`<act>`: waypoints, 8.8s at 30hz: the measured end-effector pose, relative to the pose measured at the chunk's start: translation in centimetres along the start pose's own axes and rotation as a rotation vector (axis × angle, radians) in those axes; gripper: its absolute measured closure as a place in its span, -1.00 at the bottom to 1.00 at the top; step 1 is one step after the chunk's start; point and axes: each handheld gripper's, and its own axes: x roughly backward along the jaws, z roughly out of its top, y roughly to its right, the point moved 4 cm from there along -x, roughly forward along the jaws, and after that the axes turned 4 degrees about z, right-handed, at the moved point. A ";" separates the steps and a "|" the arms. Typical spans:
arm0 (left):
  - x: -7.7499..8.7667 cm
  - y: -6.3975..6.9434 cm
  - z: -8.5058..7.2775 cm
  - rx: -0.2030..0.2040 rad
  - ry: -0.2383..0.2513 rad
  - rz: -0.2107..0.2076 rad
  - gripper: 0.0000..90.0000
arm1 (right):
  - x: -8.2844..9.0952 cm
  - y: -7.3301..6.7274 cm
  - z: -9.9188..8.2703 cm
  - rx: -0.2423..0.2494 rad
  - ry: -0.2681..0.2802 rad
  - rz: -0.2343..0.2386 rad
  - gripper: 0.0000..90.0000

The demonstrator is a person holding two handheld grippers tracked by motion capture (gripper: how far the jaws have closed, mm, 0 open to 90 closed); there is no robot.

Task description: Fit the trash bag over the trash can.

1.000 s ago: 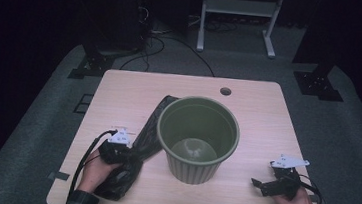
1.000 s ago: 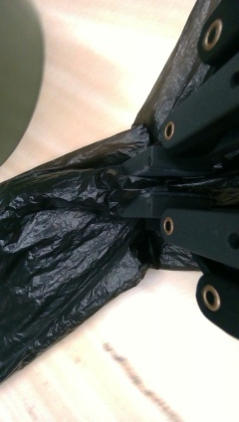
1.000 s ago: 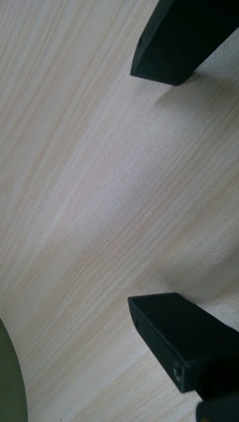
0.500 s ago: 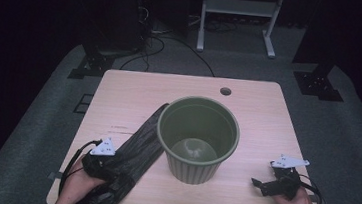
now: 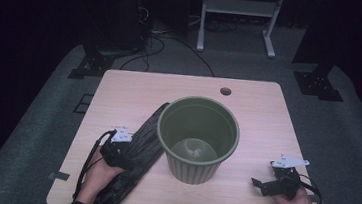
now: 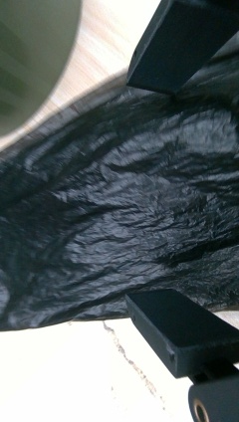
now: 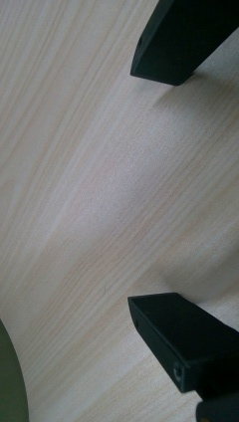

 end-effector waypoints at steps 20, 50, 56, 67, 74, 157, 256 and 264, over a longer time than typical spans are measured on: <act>1.0 -0.2 -1.6 -0.136 0.020 -0.047 0.94 | 0.0 0.0 0.0 0.000 0.000 0.000 -1.00; 7.6 2.7 3.4 -0.302 0.340 -0.368 0.95 | 0.0 0.0 0.0 0.000 0.000 0.000 -1.00; 8.3 3.3 5.0 -0.339 0.371 -0.401 0.95 | 0.0 0.0 0.0 -0.001 0.000 0.000 -1.00; 9.9 4.0 7.4 -0.383 0.459 -0.448 0.95 | 0.0 0.0 0.0 0.000 0.000 0.000 -1.00; 11.3 4.5 8.5 -0.405 0.514 -0.476 0.95 | 0.0 0.0 0.0 0.000 0.000 0.000 -1.00; 10.3 10.2 27.0 -0.490 0.646 -0.757 0.94 | 0.0 0.1 0.0 0.000 0.000 0.001 -1.00; 12.7 -0.6 5.4 -0.095 0.594 -0.392 -1.00 | 0.0 0.1 0.1 -0.015 0.001 -0.015 -1.00; 13.0 -0.1 7.5 -0.106 0.619 -0.413 -1.00 | 0.0 0.1 0.1 -0.014 0.001 -0.015 -1.00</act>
